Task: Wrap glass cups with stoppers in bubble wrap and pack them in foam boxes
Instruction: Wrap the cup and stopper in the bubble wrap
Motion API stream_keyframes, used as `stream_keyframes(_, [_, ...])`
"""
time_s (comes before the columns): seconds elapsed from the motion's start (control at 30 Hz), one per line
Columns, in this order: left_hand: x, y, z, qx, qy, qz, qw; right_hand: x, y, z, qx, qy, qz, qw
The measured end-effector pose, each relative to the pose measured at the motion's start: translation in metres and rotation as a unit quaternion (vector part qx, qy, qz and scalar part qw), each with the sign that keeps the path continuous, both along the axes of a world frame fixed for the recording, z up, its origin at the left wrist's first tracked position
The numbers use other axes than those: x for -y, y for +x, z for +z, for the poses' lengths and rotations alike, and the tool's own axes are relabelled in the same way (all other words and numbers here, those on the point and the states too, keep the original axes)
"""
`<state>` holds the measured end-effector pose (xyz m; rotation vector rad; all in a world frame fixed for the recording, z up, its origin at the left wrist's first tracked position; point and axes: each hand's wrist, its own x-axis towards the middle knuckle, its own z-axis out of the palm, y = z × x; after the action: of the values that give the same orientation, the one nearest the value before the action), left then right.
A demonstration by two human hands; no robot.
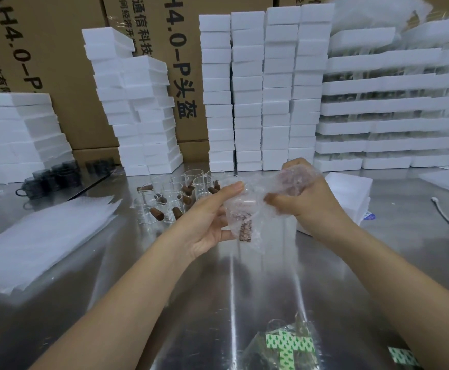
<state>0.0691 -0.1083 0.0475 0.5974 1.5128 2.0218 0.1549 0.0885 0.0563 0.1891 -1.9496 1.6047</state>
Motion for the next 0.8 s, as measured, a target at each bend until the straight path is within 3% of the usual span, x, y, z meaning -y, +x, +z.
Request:
stream_keyframes(0.1, [0.000,-0.002,-0.002,-0.005,-0.005,-0.014,1.000,0.004,-0.001,-0.003,-0.029,-0.009,-0.055,0.998])
stream_keyframes(0.23, [-0.005,-0.003,-0.006,0.005,0.012,-0.005,1.000,0.012,0.002,-0.006,-0.027,0.015,-0.053,0.998])
stream_keyframes(0.4, [-0.004,-0.006,-0.006,0.030,0.037,0.030,0.998,0.019,0.005,-0.004,0.050,0.142,0.019,0.988])
stream_keyframes(0.5, [-0.001,-0.005,-0.004,0.025,0.035,0.030,0.999,0.018,0.003,-0.004,0.099,0.122,0.004,0.988])
stream_keyframes(0.67, [-0.005,0.000,-0.006,-0.016,0.009,-0.002,1.000,0.018,0.002,-0.006,-0.014,0.062,-0.041,0.997])
stream_keyframes(0.8, [-0.008,0.001,-0.009,-0.037,-0.011,0.021,0.999,0.015,0.002,-0.007,-0.007,0.074,-0.053,0.996])
